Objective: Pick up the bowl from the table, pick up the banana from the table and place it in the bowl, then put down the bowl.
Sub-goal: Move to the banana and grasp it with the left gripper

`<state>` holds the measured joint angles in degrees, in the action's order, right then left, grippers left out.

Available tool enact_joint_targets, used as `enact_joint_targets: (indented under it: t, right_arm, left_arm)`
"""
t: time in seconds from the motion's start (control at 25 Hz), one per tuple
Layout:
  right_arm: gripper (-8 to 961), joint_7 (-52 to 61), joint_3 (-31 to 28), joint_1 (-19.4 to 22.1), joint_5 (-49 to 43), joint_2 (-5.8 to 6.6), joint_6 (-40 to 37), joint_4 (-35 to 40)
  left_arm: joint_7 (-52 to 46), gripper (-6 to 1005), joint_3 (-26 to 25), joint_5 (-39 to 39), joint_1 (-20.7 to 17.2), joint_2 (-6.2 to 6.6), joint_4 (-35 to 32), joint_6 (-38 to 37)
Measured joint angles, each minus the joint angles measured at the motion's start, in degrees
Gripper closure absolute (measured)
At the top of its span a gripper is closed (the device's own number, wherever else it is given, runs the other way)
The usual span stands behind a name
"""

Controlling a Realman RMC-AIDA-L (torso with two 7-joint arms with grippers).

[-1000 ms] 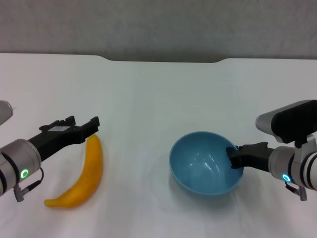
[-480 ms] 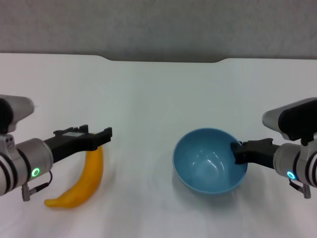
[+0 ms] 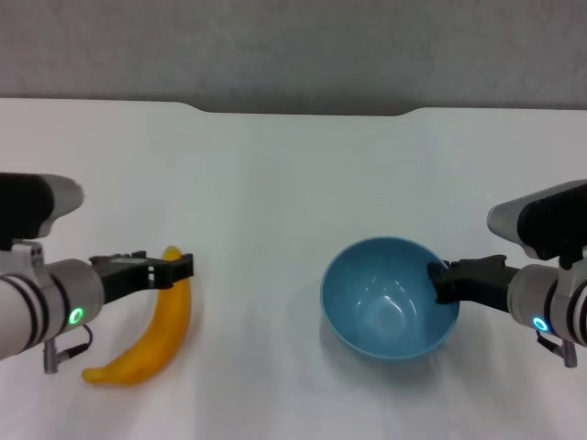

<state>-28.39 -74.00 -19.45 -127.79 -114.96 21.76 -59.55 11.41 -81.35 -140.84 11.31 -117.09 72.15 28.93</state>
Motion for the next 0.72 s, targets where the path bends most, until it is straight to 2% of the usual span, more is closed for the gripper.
enact_joint_targets:
  t: [0.16,0.28,0.56,0.72]
  right_arm:
    - [915,0.0,-0.1,0.0,0.0,0.00,0.0,0.0]
    - [915,0.0,-0.1,0.0,0.0,0.00,0.0,0.0]
    - [914,0.0,-0.2,0.0,0.0,0.00,-0.2,-0.1]
    - [913,0.0,-0.2,0.1,0.0,0.00,-0.2,-0.1]
  left_arm:
    - [-9.5,261,1.8,-6.5,0.6,0.07,4.5,7.0]
    - [-12.9,261,3.6,-9.9,0.8,0.04,5.4,8.1]
    - [-22.6,260,5.5,-21.6,3.9,-0.12,-1.4,5.6]
    - [-23.5,260,5.8,-21.6,4.5,-0.14,-2.3,5.5]
